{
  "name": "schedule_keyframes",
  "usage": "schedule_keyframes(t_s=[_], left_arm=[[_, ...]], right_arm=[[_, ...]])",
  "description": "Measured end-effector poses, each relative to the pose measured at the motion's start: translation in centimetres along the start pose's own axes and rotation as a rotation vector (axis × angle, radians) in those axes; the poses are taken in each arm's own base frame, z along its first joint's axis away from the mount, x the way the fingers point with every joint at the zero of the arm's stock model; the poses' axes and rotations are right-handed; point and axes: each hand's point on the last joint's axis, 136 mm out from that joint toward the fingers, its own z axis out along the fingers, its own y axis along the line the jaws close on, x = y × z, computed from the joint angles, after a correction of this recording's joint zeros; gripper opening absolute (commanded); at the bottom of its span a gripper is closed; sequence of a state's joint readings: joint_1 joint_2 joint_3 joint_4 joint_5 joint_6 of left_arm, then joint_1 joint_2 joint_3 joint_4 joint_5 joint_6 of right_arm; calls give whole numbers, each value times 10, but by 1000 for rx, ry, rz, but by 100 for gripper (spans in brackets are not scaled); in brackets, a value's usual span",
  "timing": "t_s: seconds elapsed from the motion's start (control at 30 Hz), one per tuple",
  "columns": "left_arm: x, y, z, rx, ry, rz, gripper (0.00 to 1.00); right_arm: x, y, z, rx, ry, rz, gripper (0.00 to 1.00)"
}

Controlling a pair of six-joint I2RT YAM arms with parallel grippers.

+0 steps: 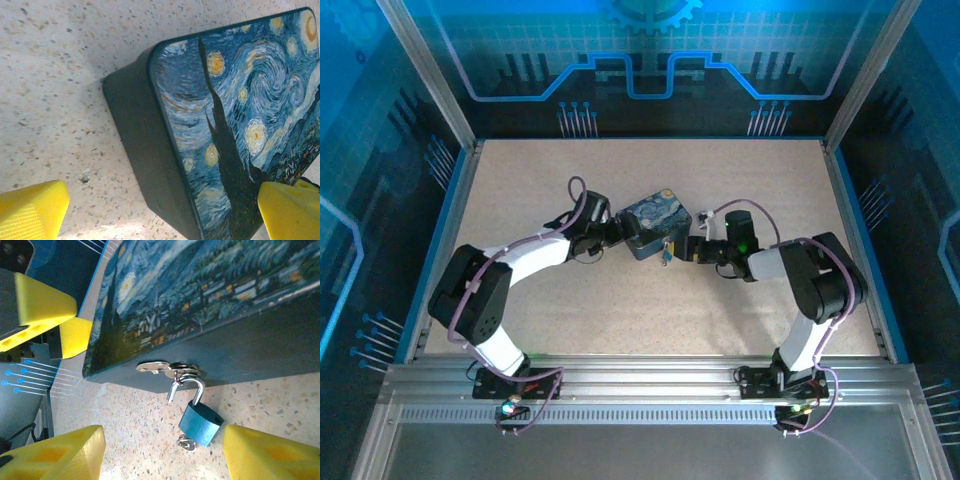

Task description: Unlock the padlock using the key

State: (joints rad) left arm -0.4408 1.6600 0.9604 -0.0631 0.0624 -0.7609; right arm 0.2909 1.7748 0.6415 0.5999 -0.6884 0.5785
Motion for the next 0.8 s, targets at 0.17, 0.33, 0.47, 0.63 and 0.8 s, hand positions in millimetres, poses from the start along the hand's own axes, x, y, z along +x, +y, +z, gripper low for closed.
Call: schedule_keyframes(t_s=[0.17, 0.33, 0.47, 0.63, 0.8], left_arm=[[10, 2, 12, -14, 35, 1, 98], [12, 4, 15, -15, 44, -16, 98], [12, 3, 15, -13, 43, -20, 98], [11, 3, 16, -10, 40, -20, 97], [11, 2, 16, -8, 39, -19, 97]], right_arm=[[-1, 5, 11, -18, 10, -3, 63], [-1, 1, 17, -22, 7, 13, 63], [1, -2, 19, -20, 9, 24, 63], [-5, -2, 22, -28, 7, 22, 63], [-7, -5, 29, -40, 19, 33, 62]])
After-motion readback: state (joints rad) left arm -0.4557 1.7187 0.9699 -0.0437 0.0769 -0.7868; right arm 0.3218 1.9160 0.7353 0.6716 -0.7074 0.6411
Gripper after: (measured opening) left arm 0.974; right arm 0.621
